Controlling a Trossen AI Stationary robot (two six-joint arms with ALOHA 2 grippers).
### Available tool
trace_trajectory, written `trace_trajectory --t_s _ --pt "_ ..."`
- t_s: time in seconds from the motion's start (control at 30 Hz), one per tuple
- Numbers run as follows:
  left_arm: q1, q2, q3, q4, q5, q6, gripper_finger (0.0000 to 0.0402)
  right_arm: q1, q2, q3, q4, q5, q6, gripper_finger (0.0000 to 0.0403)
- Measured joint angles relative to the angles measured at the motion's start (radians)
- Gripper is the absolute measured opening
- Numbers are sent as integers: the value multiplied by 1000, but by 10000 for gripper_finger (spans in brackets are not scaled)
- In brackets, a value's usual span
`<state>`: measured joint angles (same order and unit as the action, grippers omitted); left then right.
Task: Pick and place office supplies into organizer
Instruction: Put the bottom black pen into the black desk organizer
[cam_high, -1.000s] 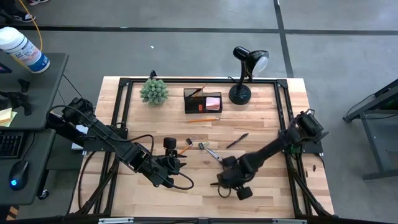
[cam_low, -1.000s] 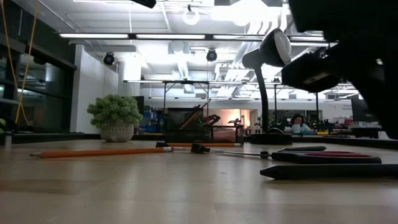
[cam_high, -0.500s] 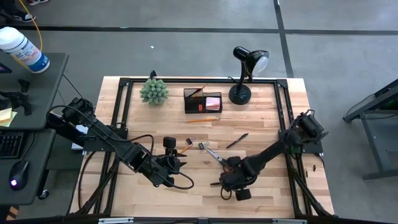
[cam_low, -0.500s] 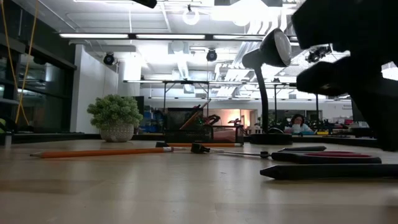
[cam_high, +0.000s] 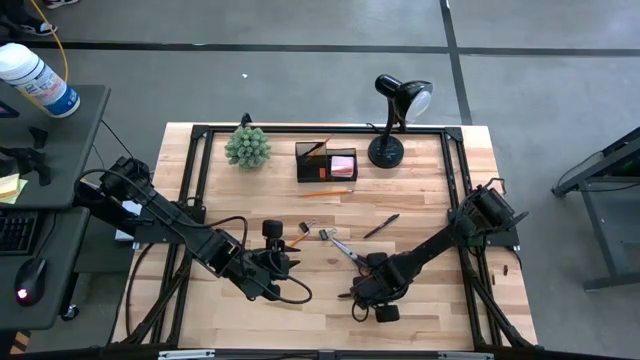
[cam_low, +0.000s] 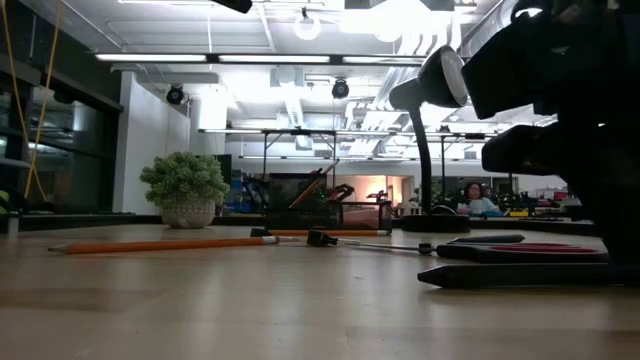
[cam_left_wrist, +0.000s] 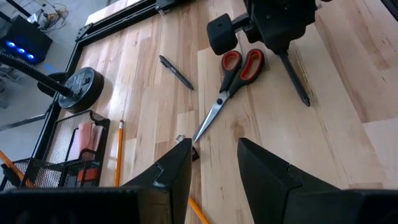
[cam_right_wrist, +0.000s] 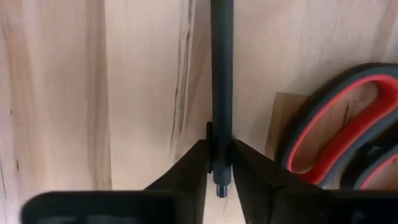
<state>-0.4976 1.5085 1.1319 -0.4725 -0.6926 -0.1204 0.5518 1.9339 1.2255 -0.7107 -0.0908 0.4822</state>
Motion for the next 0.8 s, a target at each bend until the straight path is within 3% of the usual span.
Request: trace_trajectory --t_s 0.17,0.8 --pt "0 0 0 0 0 0 117 0 0 2 21 -35 -15 12" --pt "0 0 0 -3 0 1 117 1 -18 18 32 -73 -36 0"
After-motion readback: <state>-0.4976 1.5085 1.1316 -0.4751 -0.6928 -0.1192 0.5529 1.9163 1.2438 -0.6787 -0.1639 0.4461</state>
